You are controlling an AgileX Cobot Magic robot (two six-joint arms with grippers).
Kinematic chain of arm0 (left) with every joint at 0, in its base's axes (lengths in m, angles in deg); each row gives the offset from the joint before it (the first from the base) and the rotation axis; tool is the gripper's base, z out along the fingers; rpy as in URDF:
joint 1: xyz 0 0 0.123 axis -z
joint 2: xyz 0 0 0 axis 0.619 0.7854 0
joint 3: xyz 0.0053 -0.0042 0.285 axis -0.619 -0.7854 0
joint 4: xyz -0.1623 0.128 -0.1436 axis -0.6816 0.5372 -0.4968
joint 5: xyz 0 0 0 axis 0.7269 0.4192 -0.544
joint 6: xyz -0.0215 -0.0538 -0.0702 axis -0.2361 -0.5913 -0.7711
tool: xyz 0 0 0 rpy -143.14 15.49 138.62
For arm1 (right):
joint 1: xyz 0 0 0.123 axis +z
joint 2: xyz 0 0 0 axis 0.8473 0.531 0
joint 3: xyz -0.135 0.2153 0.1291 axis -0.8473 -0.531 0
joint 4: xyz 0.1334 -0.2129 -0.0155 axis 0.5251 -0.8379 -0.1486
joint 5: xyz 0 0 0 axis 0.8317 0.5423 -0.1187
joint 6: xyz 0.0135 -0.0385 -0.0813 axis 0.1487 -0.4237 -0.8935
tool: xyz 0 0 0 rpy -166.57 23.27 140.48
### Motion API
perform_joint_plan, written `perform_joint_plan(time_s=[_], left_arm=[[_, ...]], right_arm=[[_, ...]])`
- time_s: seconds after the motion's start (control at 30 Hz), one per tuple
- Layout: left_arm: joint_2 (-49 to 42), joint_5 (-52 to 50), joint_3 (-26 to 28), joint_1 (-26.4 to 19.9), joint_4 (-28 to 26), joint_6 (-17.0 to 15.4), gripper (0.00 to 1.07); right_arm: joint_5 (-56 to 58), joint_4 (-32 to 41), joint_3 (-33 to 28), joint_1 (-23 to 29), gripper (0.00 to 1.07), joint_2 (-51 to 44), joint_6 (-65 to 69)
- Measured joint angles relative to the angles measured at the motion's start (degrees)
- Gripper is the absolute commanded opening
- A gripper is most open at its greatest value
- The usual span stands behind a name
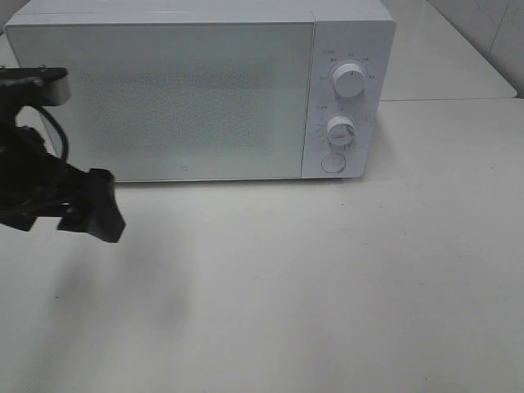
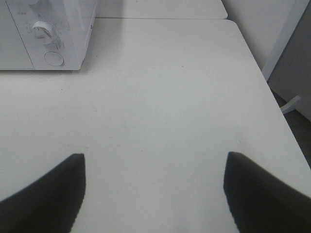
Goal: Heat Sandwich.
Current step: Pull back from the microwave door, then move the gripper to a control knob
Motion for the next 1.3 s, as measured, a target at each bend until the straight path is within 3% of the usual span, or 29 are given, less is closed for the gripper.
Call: perform_joint_plan(time_s=[0.37, 0.67, 1.03, 1.2, 1.3], left_arm=[[-10.9, 20.8, 0.1, -15.8, 5.3, 0.0, 0.98], [-20.4, 27.7, 0.1, -25.1, 10.4, -0.1, 0.98], [-38.9, 28.1, 0.1, -26.5, 10.4, 1.3, 0.98], [-43.3, 28.2, -0.1, -26.5, 10.4, 2.3, 0.98], [-48.4, 28.2, -3.0, -26.5, 9.8, 2.5, 0.98]], right_arm=[[0.0, 0.0, 0.0, 0.0, 0.76, 0.0, 0.0], [0.0, 0.0, 0.0, 0.0, 0.76, 0.0, 0.0], [0.0, 0.0, 0.0, 0.0, 0.76, 0.0, 0.0], [0.0, 0.0, 0.0, 0.0, 0.76, 0.0, 0.0], [0.0, 0.0, 0.0, 0.0, 0.76, 0.0, 0.0]])
